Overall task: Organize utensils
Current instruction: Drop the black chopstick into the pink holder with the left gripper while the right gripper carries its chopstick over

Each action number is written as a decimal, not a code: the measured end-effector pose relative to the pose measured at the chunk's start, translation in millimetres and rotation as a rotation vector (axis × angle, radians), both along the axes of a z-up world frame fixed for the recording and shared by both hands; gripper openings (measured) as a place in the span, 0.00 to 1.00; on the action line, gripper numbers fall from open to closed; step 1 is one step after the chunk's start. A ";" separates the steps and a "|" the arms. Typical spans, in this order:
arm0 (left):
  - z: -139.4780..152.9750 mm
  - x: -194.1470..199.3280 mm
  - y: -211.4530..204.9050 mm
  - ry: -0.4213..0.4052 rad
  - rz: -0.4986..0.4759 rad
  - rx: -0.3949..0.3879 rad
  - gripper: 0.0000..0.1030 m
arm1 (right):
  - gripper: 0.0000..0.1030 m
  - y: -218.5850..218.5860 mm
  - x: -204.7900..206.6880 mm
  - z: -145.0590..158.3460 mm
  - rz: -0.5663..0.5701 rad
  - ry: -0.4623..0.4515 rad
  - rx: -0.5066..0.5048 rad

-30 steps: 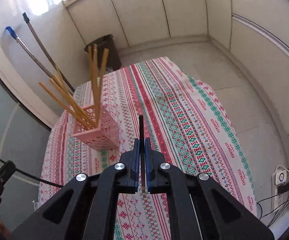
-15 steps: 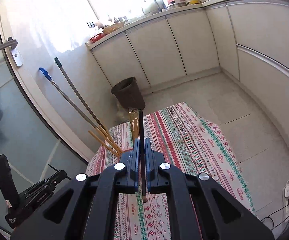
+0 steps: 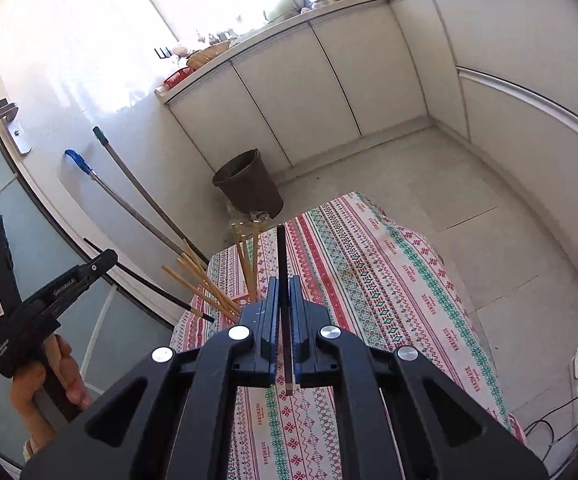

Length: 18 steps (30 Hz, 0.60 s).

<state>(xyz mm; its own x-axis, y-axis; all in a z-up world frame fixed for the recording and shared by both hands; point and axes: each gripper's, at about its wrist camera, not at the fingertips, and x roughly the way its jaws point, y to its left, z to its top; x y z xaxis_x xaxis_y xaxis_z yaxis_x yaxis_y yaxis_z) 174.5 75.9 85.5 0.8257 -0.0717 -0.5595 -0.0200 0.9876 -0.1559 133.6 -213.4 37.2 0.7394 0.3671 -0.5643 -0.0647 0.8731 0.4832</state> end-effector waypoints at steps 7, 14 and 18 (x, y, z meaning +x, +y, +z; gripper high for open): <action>-33.5 11.0 6.2 0.057 0.023 -0.006 0.15 | 0.05 -5.8 3.5 -4.0 -0.012 0.007 -0.003; -34.4 -25.8 25.0 0.046 0.081 0.001 0.20 | 0.05 11.5 0.6 6.0 0.011 -0.021 0.000; -53.3 -39.0 40.9 0.114 0.115 0.001 0.21 | 0.05 30.8 7.8 15.6 0.021 -0.045 -0.001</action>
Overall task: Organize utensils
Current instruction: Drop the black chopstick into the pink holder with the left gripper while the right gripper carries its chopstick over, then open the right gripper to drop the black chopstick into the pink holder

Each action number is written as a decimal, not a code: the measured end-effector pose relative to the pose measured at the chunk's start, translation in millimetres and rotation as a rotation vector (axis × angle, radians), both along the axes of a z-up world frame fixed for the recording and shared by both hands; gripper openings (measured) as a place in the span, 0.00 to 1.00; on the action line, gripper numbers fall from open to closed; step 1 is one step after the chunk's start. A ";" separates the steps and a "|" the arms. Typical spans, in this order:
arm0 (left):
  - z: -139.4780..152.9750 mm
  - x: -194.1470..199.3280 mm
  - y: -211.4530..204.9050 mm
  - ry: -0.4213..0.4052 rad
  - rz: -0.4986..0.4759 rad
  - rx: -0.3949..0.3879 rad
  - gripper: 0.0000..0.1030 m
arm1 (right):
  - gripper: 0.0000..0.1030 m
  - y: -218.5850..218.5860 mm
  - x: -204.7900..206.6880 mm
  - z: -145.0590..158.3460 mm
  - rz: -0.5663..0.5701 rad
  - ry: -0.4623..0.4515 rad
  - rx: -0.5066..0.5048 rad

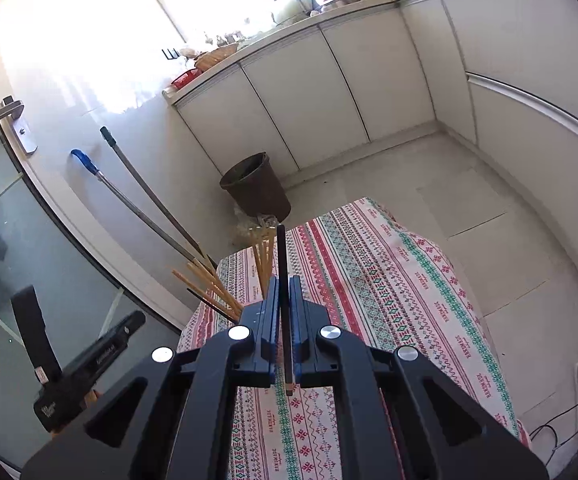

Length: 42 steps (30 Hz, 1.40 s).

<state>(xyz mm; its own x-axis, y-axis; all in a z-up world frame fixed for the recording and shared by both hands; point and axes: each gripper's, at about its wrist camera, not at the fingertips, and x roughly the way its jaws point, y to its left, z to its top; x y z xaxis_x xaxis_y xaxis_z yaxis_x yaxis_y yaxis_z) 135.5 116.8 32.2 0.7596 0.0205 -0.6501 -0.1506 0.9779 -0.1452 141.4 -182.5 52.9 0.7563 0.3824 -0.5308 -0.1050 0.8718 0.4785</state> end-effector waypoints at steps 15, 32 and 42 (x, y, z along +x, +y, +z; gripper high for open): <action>-4.6 -8.2 34.0 0.006 0.054 0.032 0.28 | 0.05 74.1 58.8 13.2 0.010 -0.078 -0.038; 3.3 -11.5 28.5 -0.051 0.040 0.019 0.28 | 0.08 90.7 86.7 -22.8 -0.017 -0.036 -0.109; 7.3 -17.8 3.5 -0.077 0.007 0.071 0.28 | 0.12 80.1 53.6 -33.4 -0.013 -0.016 -0.252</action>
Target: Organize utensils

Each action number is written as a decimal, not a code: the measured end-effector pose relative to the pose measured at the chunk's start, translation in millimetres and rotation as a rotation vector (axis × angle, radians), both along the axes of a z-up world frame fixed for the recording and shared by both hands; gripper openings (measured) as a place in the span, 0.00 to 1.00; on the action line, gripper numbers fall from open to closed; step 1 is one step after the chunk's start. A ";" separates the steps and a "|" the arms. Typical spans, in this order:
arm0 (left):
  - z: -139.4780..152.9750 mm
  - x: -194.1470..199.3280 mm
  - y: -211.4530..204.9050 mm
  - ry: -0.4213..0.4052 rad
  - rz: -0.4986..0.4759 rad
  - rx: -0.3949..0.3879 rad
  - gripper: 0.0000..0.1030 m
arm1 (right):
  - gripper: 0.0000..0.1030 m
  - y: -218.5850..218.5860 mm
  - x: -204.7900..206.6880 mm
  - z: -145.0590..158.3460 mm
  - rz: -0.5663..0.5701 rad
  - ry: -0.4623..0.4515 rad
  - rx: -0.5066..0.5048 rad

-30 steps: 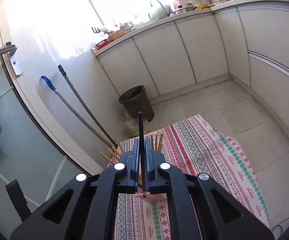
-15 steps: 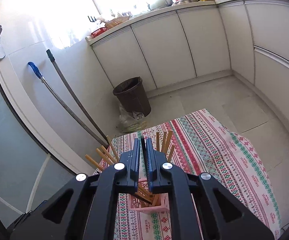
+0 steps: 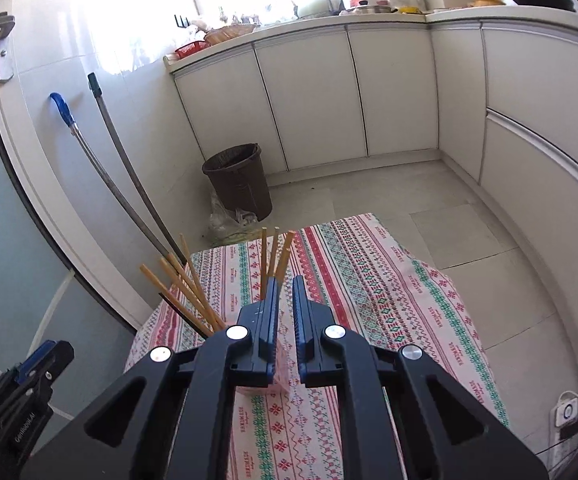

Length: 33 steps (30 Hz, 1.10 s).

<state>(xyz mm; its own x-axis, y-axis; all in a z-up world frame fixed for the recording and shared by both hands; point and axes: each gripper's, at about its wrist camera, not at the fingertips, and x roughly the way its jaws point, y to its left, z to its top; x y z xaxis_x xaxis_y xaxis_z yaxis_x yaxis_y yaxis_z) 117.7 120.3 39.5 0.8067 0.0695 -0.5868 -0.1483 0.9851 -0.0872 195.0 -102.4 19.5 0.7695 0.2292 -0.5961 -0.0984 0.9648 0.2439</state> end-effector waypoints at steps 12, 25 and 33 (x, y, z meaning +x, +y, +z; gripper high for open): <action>-1.8 -9.5 -33.9 -0.028 -0.052 0.050 0.51 | 0.44 -23.9 -27.1 -11.5 -0.040 0.020 -0.039; -9.9 -22.4 -52.3 -0.047 -0.052 0.095 0.72 | 0.75 -47.5 -59.6 -28.0 -0.103 0.058 -0.066; -15.8 -30.6 -64.8 -0.021 -0.045 0.145 0.81 | 0.81 -52.1 -76.7 -34.6 -0.118 0.069 -0.096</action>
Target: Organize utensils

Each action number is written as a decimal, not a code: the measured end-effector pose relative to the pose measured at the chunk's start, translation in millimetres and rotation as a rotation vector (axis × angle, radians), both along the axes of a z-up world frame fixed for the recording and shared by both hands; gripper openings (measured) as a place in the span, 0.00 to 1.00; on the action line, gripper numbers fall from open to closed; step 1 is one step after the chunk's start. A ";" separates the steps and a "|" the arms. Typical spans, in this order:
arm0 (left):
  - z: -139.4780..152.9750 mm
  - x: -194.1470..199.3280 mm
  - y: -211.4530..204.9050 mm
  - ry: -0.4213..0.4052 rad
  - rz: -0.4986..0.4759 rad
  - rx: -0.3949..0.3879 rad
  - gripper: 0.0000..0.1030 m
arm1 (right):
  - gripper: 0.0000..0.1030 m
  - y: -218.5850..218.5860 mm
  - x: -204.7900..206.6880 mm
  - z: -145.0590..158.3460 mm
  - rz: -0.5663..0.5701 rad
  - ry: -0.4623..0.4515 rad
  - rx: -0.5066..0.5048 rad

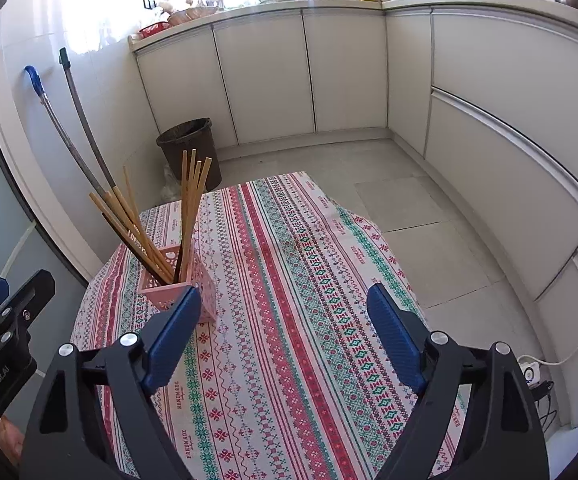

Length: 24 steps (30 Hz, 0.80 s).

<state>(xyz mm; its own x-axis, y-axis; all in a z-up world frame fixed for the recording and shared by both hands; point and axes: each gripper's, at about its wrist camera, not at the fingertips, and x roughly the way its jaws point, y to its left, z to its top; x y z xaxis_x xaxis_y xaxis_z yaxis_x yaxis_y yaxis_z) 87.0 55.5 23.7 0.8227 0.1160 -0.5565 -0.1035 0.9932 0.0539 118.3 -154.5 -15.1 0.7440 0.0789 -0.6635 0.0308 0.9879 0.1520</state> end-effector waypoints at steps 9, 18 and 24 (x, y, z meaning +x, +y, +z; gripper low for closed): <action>-4.6 -19.2 -7.3 -0.071 -0.003 -0.003 0.93 | 0.90 -8.7 -19.2 -1.2 -0.064 -0.009 -0.047; -6.3 -19.0 -15.2 -0.034 -0.019 0.001 0.93 | 0.91 -11.0 -27.7 -0.9 -0.103 -0.032 -0.085; -9.8 -18.1 -14.5 -0.034 -0.013 0.012 0.93 | 0.91 -11.3 -32.6 2.7 -0.104 -0.056 -0.091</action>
